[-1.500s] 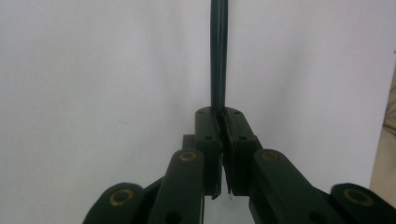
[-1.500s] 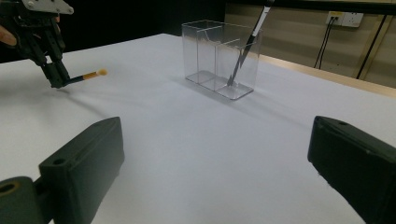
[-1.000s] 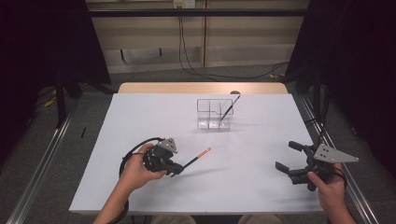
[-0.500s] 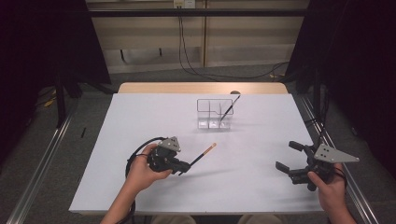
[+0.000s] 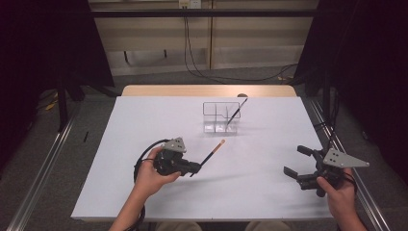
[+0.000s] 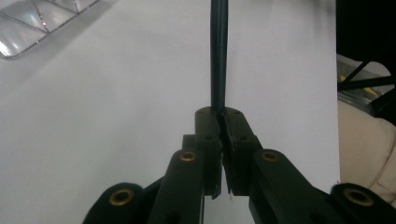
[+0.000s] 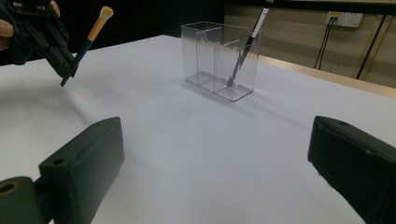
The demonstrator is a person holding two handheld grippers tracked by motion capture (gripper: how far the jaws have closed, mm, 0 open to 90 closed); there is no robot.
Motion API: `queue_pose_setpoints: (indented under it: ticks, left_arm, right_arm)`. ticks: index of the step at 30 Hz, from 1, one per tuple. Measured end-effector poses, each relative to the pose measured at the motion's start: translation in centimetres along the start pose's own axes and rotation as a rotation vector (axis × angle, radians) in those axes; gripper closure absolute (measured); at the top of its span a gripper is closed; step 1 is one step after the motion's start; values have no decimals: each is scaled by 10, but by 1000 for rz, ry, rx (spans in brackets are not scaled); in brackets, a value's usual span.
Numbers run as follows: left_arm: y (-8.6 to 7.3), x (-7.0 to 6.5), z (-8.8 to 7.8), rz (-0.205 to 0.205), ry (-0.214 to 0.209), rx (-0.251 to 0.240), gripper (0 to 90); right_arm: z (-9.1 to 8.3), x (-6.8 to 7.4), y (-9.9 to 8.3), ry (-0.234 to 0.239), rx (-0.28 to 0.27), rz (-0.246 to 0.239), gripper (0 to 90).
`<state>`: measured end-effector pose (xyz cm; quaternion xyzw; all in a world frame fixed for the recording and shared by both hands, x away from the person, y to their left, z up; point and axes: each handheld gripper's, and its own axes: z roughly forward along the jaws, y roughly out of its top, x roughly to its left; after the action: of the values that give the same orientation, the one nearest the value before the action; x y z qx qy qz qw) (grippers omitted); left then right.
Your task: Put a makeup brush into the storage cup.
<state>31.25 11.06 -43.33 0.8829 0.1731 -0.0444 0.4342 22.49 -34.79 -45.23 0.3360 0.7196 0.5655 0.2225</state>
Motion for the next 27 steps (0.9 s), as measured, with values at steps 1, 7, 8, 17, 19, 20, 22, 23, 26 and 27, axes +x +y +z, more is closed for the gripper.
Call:
queue_pose_setpoints:
  ticks: [1,7,8,17,19,20,22,23,26,27]
  left_arm:
    - [0,0,0,-4,1,-11,859]
    - [4,-2,2,-14,6,-61,859]
    - [4,-2,3,-13,7,-70,859]
    - [8,-5,7,-23,13,-151,858]
    - [9,-5,7,-30,27,-177,859]
    - [9,-5,7,-34,24,-190,858]
    - [10,-5,7,-35,33,-210,858]
    - [11,-5,7,-35,34,-214,859]
    - [12,-7,8,-36,40,-247,858]
    - [12,-7,7,-35,42,-252,858]
  right_arm:
    - [0,0,0,1,-1,1,34]
    - [0,0,0,2,0,-1,34]
    - [0,0,0,1,-1,0,34]
    - [0,0,0,0,-3,-1,34]
    - [0,0,0,1,-5,0,34]
    - [0,0,0,0,-5,0,34]
    - [0,0,0,1,-5,0,34]
    - [0,0,0,2,-4,0,34]
    - [0,0,1,2,-5,-1,34]
    - [0,0,1,3,-6,-2,34]
